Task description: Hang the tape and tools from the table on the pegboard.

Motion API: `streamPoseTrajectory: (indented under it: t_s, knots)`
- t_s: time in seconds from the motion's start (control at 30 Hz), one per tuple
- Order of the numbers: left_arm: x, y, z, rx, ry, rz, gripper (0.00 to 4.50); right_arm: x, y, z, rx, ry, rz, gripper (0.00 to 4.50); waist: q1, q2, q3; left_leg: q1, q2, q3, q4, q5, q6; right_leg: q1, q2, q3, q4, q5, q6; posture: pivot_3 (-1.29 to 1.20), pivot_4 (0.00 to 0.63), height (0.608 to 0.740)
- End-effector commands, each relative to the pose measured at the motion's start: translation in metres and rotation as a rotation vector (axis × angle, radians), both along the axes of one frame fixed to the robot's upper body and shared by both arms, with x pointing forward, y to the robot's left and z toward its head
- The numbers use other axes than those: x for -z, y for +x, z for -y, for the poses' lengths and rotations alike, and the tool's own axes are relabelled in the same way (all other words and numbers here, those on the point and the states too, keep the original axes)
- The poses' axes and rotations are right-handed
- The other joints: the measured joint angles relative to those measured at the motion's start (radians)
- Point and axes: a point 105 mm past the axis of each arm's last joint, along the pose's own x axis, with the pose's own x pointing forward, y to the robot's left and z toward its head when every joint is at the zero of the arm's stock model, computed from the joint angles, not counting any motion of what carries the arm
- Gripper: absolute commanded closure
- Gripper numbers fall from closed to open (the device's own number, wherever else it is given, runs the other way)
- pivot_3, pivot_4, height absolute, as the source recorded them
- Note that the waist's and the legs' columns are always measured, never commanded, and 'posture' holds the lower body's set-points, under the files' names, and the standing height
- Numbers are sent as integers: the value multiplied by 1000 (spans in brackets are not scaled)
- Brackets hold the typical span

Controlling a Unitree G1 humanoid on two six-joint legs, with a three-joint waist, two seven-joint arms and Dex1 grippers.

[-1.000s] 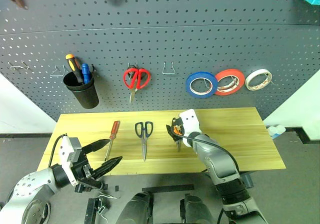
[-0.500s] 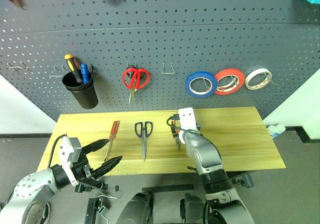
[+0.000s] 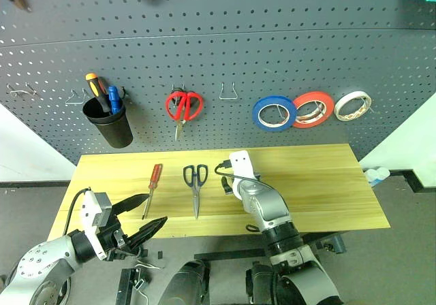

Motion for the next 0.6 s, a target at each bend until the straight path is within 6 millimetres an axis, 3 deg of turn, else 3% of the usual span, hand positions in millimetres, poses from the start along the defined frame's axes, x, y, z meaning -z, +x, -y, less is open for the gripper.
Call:
streamPoseTrajectory:
  t_s: [0.03,0.6]
  knots:
    - [-10,0,0,-1,7,49,0,-13,14,-2,22,-3,60,50,-1,0,1,0,0,0,0,0,0,0,0,0,0,0,0,99,183,740]
    - [-8,0,2,-13,5,49,0,-2,19,-6,45,-58,-4,50,-19,1,4,0,0,0,-4,0,0,-2,0,0,-2,-1,-1,99,189,740]
